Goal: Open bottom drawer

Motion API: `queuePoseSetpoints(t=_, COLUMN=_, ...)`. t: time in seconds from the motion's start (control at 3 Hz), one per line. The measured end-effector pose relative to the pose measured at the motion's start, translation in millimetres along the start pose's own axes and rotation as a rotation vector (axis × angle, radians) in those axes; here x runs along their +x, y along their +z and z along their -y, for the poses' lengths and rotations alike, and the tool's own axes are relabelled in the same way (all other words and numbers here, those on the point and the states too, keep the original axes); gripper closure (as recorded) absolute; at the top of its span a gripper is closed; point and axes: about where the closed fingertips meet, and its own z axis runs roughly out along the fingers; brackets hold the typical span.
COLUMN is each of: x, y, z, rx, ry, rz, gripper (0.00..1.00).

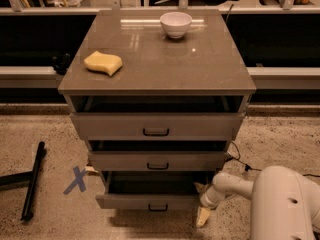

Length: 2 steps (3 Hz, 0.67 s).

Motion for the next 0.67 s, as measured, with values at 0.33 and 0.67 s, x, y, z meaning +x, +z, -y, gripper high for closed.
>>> queuePoseSetpoints(t=0.33, x=1.6, y=11.9, z=-10.4, rx=-0.046, ry=-0.009, rz=-0.009, gripper=0.18)
queuePoseSetpoints(t=0.67, x=1.0, y=18.7, z=-19.2, rx=-0.084, ry=-0.019, rz=-0.016, gripper=0.49)
